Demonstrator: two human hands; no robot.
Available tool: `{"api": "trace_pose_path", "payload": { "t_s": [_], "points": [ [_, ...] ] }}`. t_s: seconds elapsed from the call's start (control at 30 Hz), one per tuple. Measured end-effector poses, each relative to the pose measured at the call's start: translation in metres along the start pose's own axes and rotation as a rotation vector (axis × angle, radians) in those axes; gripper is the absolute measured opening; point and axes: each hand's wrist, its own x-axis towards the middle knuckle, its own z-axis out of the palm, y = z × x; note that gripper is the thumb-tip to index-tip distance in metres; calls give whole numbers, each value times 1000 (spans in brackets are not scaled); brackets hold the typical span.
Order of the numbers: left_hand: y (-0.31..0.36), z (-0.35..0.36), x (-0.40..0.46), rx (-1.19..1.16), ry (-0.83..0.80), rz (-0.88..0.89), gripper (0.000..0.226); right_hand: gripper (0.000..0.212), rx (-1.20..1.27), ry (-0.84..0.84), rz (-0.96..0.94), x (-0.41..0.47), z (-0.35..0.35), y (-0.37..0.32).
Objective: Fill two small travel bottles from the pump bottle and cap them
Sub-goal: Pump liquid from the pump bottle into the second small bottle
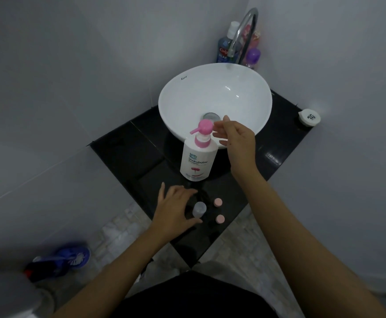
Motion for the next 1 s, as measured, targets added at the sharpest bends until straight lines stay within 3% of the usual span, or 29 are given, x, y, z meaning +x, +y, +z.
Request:
{"api": "trace_pose_path", "payload": {
  "t_s": [0.1,0.3,0.47,0.63,0.77,1.0],
  "points": [
    [10,1,9,59,-86,-17,67,31,-11,0,-2,0,0,0],
    [16,-5,13,3,-100,-34,35,29,-29,-20,-31,3,1,-1],
    [25,-24,11,-250,19,-55,27,29,-63,-68,-66,14,12,-11],
    [22,-69,18,-628,192,-142,29,30,-134,-190,-63,23,29,-19],
    [12,-98,37,-621,314,-148,29,35,-167,-263,-27,24,36,-20],
    [12,-118,61,-562,321,-135,34,36,-207,-269,18,22,40,-18]
  ]
}}
